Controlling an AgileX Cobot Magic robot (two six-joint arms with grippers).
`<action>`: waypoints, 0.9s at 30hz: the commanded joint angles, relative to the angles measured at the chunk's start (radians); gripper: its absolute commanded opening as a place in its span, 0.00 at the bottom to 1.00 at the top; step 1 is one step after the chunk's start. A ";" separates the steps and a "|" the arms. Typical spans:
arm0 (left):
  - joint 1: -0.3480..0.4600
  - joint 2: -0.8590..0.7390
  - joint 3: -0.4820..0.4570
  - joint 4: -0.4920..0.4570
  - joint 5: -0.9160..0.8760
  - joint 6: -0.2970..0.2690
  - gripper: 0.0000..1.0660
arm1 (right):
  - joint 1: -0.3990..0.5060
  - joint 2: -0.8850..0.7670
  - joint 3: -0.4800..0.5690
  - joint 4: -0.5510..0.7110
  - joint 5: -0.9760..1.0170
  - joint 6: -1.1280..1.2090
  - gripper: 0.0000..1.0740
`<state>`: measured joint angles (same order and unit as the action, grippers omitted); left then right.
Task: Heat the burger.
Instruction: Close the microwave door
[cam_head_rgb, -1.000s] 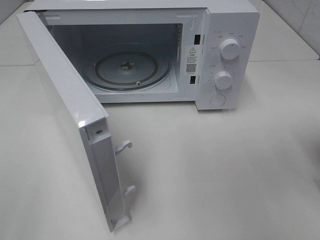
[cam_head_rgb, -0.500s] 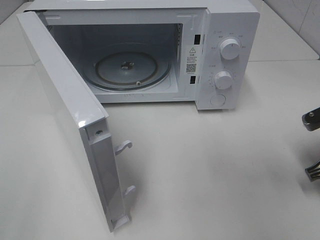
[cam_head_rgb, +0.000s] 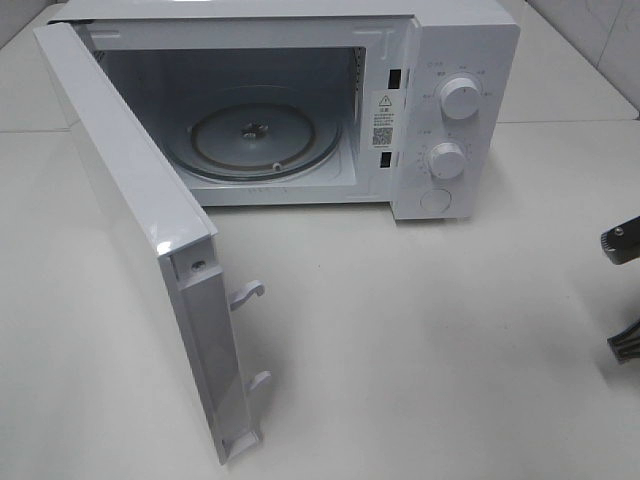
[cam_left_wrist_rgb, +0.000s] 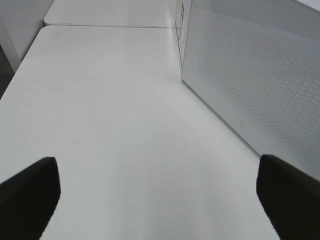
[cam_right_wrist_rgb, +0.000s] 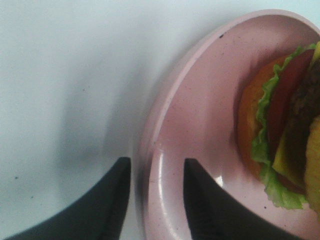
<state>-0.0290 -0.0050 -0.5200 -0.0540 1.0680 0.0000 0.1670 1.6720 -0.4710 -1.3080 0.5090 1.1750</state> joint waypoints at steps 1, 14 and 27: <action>0.003 -0.005 0.004 -0.001 0.003 0.000 0.94 | -0.006 -0.002 -0.006 0.019 -0.003 -0.010 0.52; 0.003 -0.005 0.004 -0.001 0.003 0.000 0.94 | -0.004 -0.144 -0.050 0.284 -0.026 -0.221 0.69; 0.003 -0.005 0.004 -0.001 0.003 0.000 0.94 | -0.003 -0.468 -0.125 1.036 0.150 -0.898 0.70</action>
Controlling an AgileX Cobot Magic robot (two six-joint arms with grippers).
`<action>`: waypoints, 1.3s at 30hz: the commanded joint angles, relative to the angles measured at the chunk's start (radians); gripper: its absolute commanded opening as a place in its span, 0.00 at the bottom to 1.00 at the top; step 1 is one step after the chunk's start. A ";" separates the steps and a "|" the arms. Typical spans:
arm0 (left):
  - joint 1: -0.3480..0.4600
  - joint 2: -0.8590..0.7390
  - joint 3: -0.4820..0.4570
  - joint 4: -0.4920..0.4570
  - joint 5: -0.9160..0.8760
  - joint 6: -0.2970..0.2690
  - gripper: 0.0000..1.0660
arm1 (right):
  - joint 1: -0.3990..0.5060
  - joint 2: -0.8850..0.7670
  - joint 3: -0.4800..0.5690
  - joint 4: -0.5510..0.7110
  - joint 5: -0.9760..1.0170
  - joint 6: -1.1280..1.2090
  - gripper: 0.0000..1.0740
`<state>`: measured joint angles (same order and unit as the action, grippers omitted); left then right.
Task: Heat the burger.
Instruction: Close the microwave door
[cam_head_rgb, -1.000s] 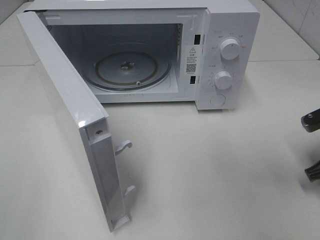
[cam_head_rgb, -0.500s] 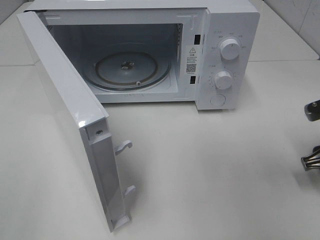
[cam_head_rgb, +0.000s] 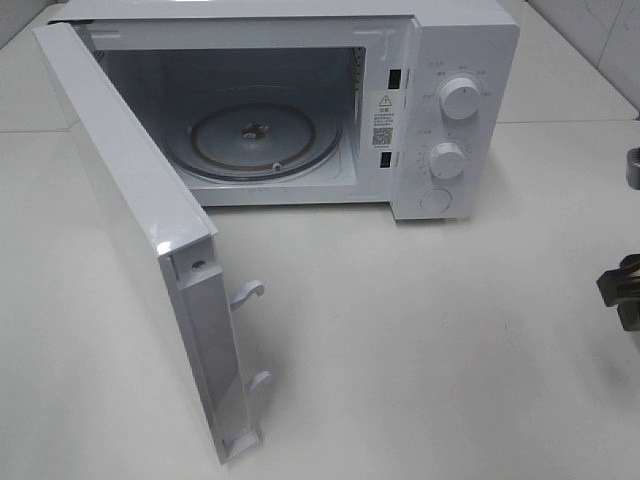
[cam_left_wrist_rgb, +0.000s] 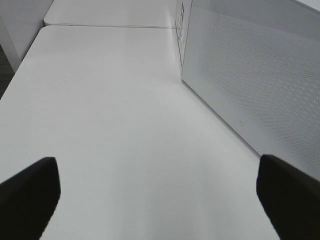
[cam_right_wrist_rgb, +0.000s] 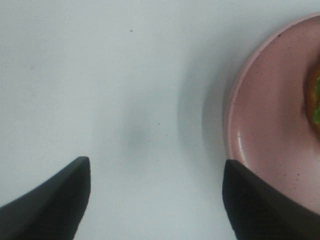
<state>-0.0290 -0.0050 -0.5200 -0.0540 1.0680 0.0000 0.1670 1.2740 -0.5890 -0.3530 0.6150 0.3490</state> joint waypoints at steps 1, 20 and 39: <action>0.003 -0.005 0.004 -0.001 0.003 0.000 0.94 | -0.003 -0.137 -0.007 0.084 0.062 -0.079 0.73; 0.003 -0.005 0.004 -0.001 0.003 0.000 0.94 | -0.003 -0.753 0.023 0.209 0.337 -0.157 0.76; 0.003 -0.005 0.004 -0.001 0.003 0.000 0.94 | -0.003 -1.128 0.060 0.306 0.383 -0.349 0.82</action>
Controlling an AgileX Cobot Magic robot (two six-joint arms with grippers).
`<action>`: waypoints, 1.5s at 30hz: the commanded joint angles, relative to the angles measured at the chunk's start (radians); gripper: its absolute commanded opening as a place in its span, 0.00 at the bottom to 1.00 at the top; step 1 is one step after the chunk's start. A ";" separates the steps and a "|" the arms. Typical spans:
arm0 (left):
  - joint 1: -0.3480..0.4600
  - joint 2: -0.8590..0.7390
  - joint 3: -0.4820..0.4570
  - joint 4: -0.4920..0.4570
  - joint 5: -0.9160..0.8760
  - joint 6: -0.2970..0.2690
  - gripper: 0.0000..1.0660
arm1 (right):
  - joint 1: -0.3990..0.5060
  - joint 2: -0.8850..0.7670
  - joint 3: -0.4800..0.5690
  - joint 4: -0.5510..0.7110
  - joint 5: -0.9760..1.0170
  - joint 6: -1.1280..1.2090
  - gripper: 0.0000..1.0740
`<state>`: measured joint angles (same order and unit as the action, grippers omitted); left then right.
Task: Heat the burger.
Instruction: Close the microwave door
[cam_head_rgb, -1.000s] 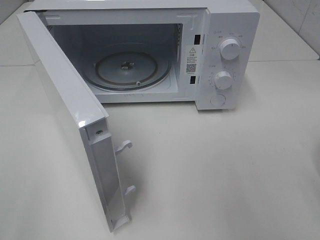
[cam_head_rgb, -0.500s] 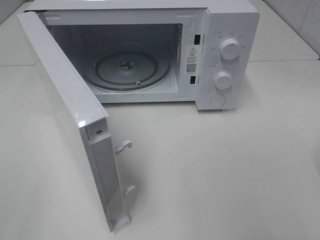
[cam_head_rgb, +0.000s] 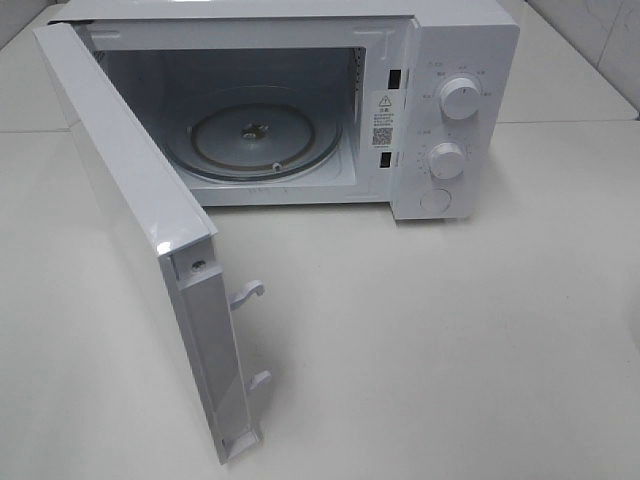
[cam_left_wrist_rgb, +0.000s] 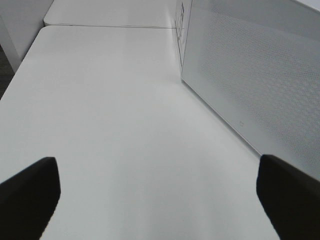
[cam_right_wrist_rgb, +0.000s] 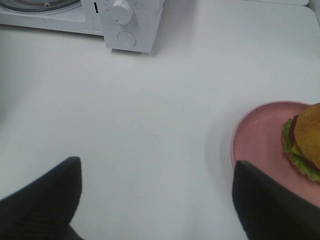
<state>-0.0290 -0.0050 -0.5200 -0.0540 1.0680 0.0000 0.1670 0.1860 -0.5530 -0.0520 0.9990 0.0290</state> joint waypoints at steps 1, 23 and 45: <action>0.003 -0.005 0.004 -0.001 0.003 0.000 0.94 | -0.003 -0.065 0.048 0.005 -0.006 -0.036 0.86; 0.003 -0.004 0.004 -0.002 0.003 0.000 0.94 | -0.003 -0.220 0.065 0.016 -0.034 -0.067 0.94; 0.003 -0.004 0.004 -0.002 0.003 0.000 0.94 | -0.157 -0.220 0.062 0.087 -0.032 -0.170 0.91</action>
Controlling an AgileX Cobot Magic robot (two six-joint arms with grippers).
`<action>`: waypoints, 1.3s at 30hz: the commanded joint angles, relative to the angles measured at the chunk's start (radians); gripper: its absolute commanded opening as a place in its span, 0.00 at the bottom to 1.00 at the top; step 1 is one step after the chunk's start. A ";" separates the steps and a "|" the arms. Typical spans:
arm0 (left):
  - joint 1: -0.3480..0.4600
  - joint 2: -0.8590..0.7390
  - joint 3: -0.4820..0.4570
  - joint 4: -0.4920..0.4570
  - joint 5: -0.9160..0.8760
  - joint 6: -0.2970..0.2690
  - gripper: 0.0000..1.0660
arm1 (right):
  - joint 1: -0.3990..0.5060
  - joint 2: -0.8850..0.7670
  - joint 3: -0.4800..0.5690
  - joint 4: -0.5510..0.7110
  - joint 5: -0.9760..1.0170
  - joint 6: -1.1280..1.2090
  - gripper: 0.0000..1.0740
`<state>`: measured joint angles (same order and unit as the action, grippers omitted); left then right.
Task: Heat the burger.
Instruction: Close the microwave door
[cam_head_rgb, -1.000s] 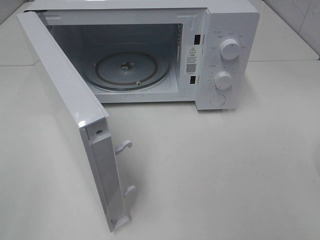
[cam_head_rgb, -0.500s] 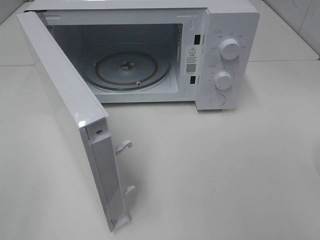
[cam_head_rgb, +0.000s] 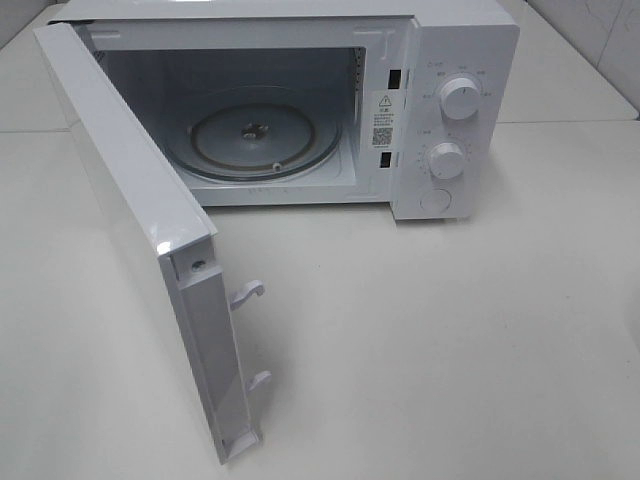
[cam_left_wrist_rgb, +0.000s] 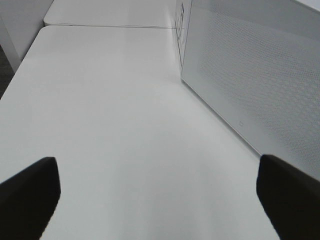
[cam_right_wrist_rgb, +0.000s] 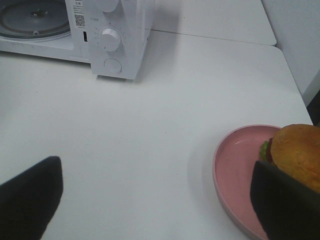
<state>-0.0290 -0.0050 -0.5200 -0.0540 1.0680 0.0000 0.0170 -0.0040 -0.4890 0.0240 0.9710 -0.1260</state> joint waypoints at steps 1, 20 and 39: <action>0.003 -0.004 0.004 -0.002 0.003 0.000 0.94 | -0.007 -0.030 -0.002 0.011 -0.004 -0.014 0.90; 0.003 -0.004 0.004 -0.002 0.003 0.000 0.94 | -0.005 -0.030 -0.002 0.010 -0.004 -0.012 0.42; 0.003 -0.004 0.004 -0.002 0.002 0.000 0.94 | -0.005 -0.030 -0.002 0.010 -0.004 -0.012 0.33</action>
<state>-0.0290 -0.0050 -0.5200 -0.0540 1.0680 0.0000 0.0170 -0.0040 -0.4890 0.0260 0.9720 -0.1310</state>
